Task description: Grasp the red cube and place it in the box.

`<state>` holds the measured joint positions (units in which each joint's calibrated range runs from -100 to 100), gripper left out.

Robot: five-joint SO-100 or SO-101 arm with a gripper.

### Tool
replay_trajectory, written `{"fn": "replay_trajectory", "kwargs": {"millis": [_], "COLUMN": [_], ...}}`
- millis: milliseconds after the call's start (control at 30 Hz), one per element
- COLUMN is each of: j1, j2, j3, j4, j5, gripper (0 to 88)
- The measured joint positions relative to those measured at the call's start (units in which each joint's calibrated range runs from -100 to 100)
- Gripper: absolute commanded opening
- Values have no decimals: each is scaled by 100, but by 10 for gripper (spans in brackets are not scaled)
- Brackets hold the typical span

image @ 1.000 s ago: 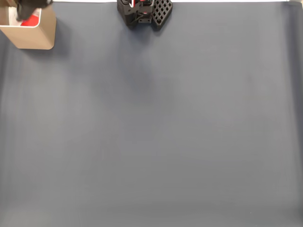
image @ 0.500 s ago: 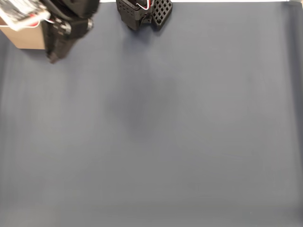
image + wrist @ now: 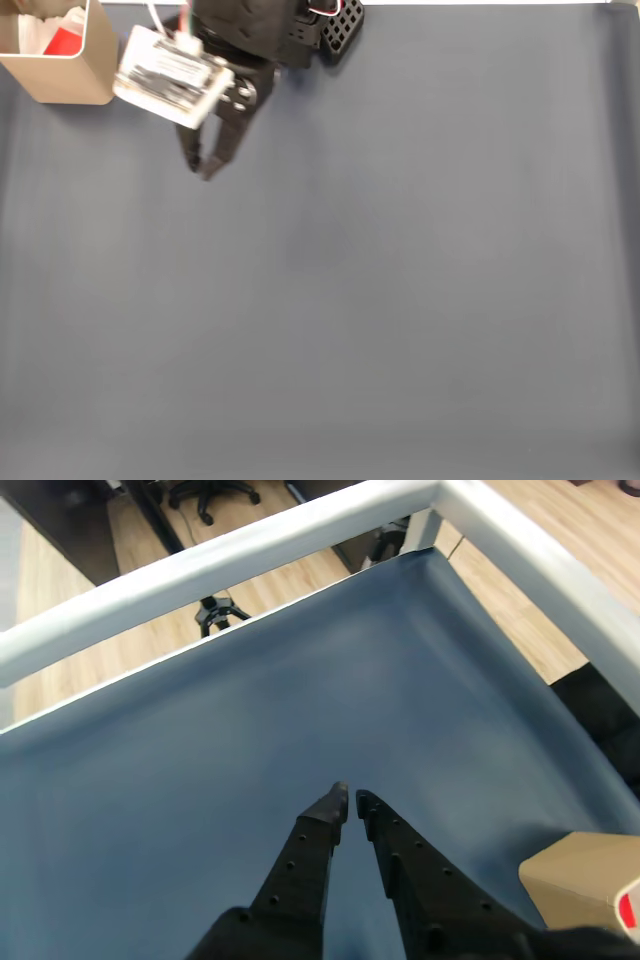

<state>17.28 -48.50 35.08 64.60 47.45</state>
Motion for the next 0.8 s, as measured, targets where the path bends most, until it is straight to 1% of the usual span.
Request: {"fn": "replay_trajectory", "kwargs": {"millis": [433, 800], "j1": [-1402, -1973], "j2": [-808, -1685], "j3": [1040, 2188], "j4": [-56, -509], "j5": [5, -10], "gripper": [0, 0]}}
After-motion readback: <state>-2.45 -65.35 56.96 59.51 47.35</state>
